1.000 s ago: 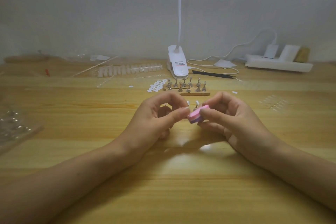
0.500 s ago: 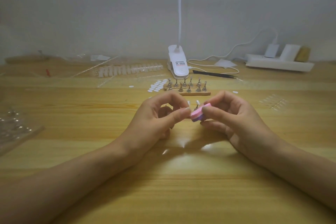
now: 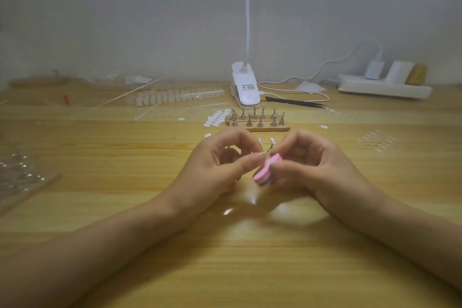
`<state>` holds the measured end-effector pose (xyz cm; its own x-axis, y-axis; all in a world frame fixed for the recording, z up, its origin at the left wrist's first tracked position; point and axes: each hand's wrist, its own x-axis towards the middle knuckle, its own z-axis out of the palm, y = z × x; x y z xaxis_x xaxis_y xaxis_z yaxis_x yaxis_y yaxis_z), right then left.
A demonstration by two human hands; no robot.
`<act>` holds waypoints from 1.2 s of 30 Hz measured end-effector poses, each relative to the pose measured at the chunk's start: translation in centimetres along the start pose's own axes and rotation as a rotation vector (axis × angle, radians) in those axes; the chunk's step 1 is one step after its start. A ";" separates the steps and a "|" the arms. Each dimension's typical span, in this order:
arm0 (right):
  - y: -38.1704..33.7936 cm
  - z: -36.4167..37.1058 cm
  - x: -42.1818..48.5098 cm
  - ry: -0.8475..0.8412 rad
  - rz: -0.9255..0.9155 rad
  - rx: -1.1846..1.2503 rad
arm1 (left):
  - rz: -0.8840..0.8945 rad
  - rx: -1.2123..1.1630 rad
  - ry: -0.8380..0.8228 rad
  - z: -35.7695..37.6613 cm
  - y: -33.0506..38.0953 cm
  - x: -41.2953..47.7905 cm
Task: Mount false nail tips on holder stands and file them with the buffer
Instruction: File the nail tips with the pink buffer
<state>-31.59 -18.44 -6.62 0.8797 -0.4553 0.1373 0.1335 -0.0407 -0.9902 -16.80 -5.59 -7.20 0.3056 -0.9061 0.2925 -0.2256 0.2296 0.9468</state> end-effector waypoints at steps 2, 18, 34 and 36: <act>-0.1 -0.2 0.1 0.099 0.008 0.079 | -0.011 -0.008 0.008 -0.1 -0.1 0.1; -0.2 -0.1 0.0 0.038 0.021 0.036 | -0.019 -0.017 0.011 -0.1 0.0 0.0; 0.0 0.2 0.0 -0.043 -0.032 0.010 | -0.019 -0.023 -0.012 0.0 -0.1 0.1; -0.1 0.0 0.1 0.074 -0.038 0.047 | -0.023 -0.019 -0.006 0.0 -0.1 0.1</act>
<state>-31.53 -18.45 -6.54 0.8379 -0.5184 0.1710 0.1889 -0.0186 -0.9818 -16.72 -5.69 -7.27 0.3049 -0.9134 0.2697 -0.2009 0.2152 0.9557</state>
